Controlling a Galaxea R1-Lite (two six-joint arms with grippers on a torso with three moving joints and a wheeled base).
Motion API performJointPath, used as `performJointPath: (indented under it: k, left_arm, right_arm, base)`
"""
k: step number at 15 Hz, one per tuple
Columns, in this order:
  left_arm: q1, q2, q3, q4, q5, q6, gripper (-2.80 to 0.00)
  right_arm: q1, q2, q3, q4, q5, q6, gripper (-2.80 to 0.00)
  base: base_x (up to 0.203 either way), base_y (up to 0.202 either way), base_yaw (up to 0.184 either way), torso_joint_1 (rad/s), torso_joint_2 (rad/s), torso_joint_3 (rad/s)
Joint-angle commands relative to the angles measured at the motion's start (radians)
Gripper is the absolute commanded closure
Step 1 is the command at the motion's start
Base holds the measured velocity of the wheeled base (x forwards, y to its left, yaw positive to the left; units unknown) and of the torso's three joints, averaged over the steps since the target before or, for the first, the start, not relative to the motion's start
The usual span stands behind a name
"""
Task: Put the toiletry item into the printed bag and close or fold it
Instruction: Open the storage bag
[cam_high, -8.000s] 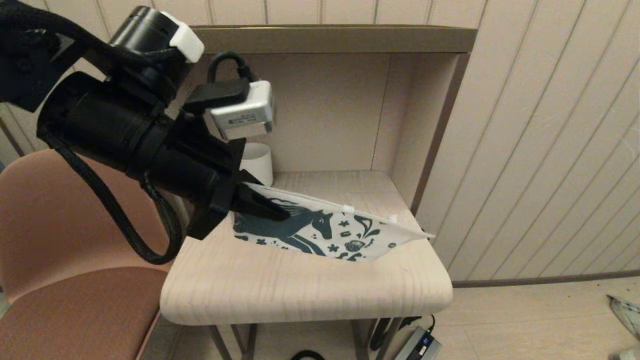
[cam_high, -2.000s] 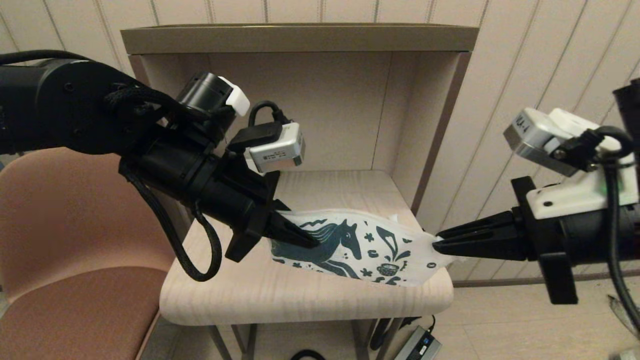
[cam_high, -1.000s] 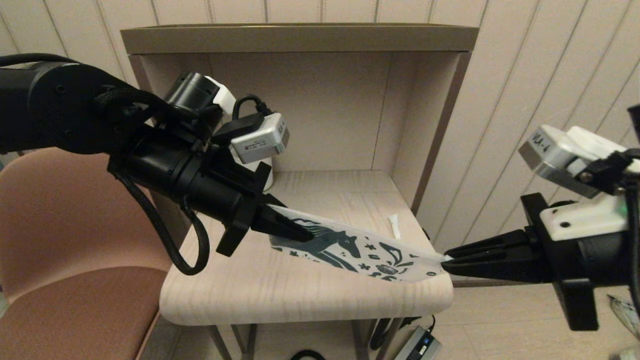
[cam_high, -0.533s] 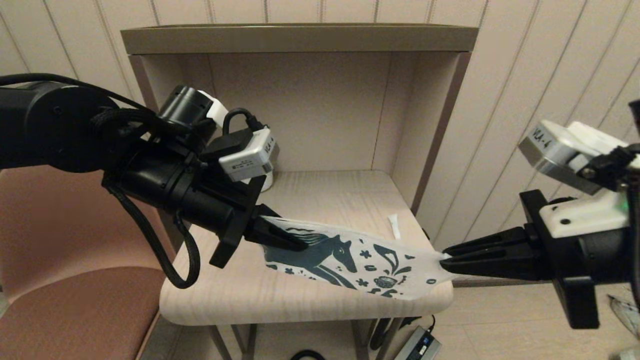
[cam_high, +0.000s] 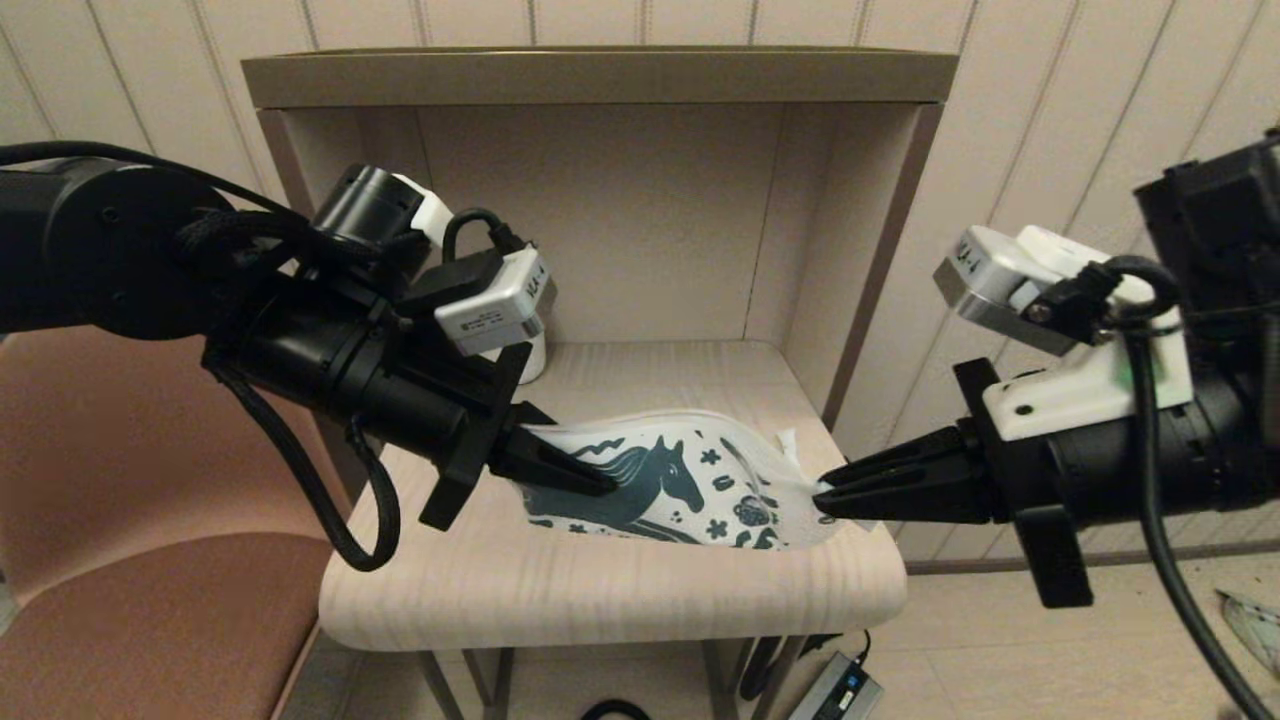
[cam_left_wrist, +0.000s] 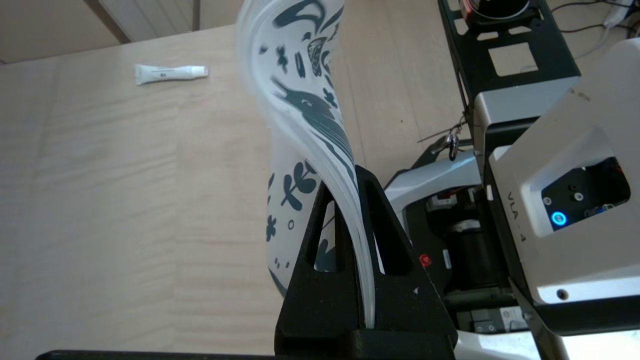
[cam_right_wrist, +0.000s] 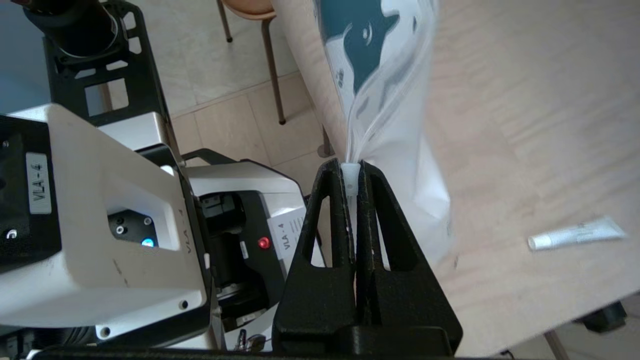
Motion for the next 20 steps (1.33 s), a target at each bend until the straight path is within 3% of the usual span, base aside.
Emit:
performJointPath:
  k: [1, 20]
  left_arm:
    - [-0.001, 0.0, 0.004, 0.004, -0.005, 0.005, 0.0]
    - [0.004, 0.0, 0.011, 0.004, 0.002, 0.006, 0.0]
  right_arm:
    - [0.005, 0.019, -0.009, 0.003, 0.002, -0.002, 0.0]
    - [-0.034, -0.119, 0.03, 0.008, -0.002, 0.007, 0.0]
  base:
    - [0.0, 0.0, 0.0, 0.0, 0.0, 0.0]
    - [0.0, 0.0, 0.0, 0.0, 0.0, 0.0]
